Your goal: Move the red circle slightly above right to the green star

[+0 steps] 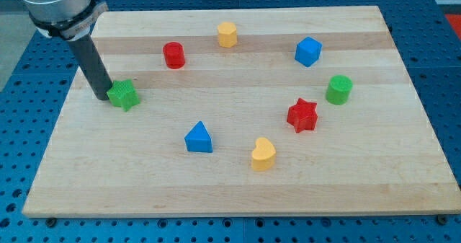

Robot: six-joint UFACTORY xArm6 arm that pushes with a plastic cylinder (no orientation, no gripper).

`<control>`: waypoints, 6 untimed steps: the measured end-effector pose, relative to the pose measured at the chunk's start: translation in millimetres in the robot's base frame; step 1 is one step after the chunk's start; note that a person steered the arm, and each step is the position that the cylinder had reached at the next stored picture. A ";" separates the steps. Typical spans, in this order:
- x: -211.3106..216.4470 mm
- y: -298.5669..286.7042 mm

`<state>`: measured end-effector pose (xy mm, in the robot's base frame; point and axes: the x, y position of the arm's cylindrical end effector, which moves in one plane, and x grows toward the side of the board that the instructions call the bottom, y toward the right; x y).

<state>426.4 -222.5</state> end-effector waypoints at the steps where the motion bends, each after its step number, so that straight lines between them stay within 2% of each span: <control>1: 6.3 51.8; 2: -13.0 16.9; 3: -44.0 32.5; 4: -47.7 120.4; 5: -90.8 125.8; 6: -112.7 91.5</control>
<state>313.7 -131.0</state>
